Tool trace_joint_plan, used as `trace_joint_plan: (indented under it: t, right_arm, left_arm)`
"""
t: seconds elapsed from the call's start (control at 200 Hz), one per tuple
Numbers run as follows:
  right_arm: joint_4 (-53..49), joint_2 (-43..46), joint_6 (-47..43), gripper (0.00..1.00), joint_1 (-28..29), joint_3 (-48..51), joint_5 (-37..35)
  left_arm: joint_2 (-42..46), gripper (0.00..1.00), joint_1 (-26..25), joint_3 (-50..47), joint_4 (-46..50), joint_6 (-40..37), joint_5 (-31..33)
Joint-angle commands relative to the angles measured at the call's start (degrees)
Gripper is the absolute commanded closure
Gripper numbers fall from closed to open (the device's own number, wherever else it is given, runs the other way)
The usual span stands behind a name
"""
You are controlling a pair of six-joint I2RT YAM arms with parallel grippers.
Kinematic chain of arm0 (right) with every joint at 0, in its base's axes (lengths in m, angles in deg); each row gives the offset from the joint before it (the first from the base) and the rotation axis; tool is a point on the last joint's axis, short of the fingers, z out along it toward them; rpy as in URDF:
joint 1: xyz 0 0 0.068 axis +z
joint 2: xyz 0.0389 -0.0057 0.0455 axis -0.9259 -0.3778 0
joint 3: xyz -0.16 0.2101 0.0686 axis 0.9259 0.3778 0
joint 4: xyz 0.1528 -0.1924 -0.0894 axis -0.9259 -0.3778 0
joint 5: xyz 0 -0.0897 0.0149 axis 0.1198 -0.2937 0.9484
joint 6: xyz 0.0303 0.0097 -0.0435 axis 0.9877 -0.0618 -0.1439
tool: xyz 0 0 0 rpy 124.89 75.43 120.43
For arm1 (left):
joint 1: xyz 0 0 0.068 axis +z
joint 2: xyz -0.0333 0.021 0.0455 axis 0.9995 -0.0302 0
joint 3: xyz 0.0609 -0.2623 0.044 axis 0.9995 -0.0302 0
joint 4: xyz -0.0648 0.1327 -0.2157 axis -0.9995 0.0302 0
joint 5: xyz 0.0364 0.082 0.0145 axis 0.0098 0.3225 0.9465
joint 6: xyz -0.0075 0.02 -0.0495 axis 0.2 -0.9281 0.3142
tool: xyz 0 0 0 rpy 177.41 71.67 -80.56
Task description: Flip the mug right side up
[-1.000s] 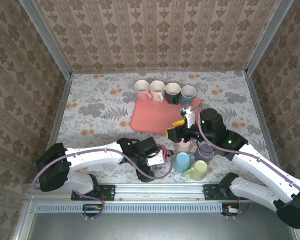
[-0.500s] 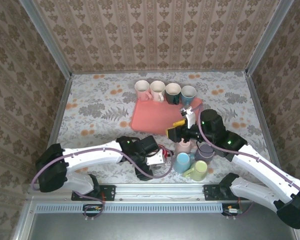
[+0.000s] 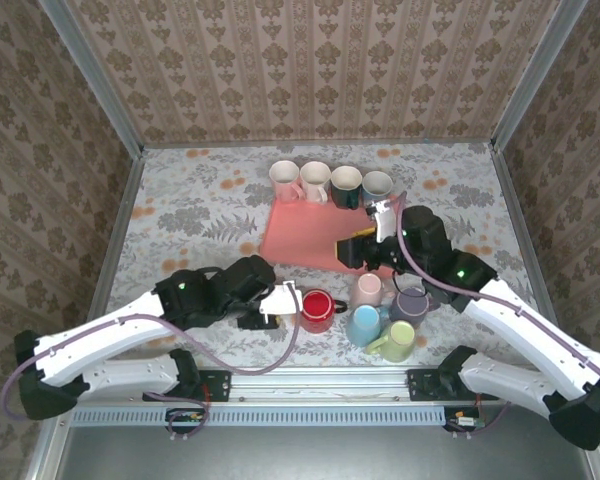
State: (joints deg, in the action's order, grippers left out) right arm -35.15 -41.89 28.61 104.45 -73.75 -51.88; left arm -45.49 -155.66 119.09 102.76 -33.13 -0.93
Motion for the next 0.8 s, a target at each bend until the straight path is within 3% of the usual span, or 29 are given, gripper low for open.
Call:
trace_joint_plan:
  t: [0.0, 0.14, 0.295, 0.495, 0.795]
  right_arm:
    - [-5.5, -3.7, 3.9, 0.39, 0.1, -5.6, 2.4]
    - [-9.1, -9.0, 8.7, 0.39, 0.0, -11.3, 10.0]
    - [-10.8, -14.2, 13.7, 0.38, -0.3, -16.4, 20.9]
    - [-9.8, -21.4, 15.5, 0.38, -2.8, -20.8, 37.6]
    - [-2.0, -31.2, 21.1, 0.33, -2.8, -26.3, 48.3]
  left_arm:
    - [5.0, 0.76, 0.5, -4.5, -14.5, -13.9, 15.6]
    - [9.6, 0.76, -0.4, -11.5, -32.9, -28.4, 25.7]
    - [12.2, 0.77, -0.6, -14.9, -41.0, -37.4, 27.8]
    - [14.9, 0.77, 0.1, -17.7, -43.4, -37.4, 26.1]
    - [17.9, 0.78, -0.8, -19.9, -42.4, -36.9, 23.8]
